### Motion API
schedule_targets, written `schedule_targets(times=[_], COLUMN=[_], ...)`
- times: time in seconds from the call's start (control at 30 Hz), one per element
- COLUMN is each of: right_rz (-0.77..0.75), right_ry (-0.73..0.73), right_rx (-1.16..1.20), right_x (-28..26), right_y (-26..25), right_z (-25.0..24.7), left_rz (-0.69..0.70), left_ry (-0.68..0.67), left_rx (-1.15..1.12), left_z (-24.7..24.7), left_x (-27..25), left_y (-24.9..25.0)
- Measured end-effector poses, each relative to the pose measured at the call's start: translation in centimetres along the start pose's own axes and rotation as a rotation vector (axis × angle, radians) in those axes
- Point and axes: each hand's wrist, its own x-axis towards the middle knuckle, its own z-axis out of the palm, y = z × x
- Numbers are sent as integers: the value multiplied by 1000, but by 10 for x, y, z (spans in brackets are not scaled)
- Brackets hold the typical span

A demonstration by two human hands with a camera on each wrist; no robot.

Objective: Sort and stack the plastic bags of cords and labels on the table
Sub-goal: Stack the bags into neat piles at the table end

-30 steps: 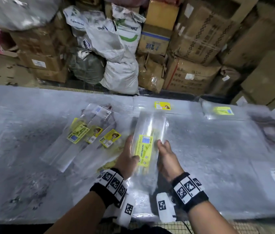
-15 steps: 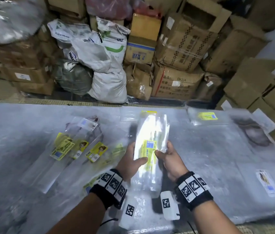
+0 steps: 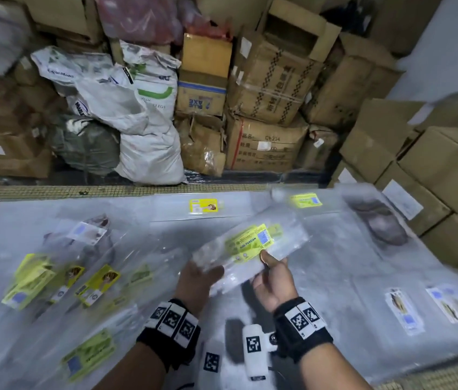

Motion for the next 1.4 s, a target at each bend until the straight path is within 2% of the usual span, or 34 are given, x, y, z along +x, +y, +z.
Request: schedule_targets(times=[0.1,0.2,0.3,0.4,0.57,0.7,0.8,0.87,0.97,1.07,1.13,1.23,1.4], right_rz=[65,96,47,9,-87,-116,-163,-233,-261,-261,-248,-236,-314], right_ry=[-3,-43,-75,-117,-62,-3,91,133,148,167,175,218,255], right_rx=[-60,-111,-249,-467,-660,-735,-817,-896,-985,-1007,-1148,-1451,-1747], right_x=[14,33,56,79,123,163,203,258,254,256,261,256,256], right_y=[-35,-91,-151,-190,-239,-269,-284,-290,-302,-306,-304,-304,-306], right_z=[-21,-44,-65,-79,-90,-99,-111,-142,-119,-107,-104,-94,-92], left_rz=[5,19,16,16,82,52,19,50,78,96,64,-13,52], left_ry=[44,65,50,15,74,112,122,113,105,51,75,134,209], left_rx=[40,135,251,295,366,375,325,403,506,704,773,749,991], left_z=[29,56,81,102,153,192,214,229,246,257,259,260,258], left_x=[12,34,58,85,126,159,188,205,226,243,250,255,258], left_y=[4,12,25,31,30,29,28,30,33,29,22,13,8])
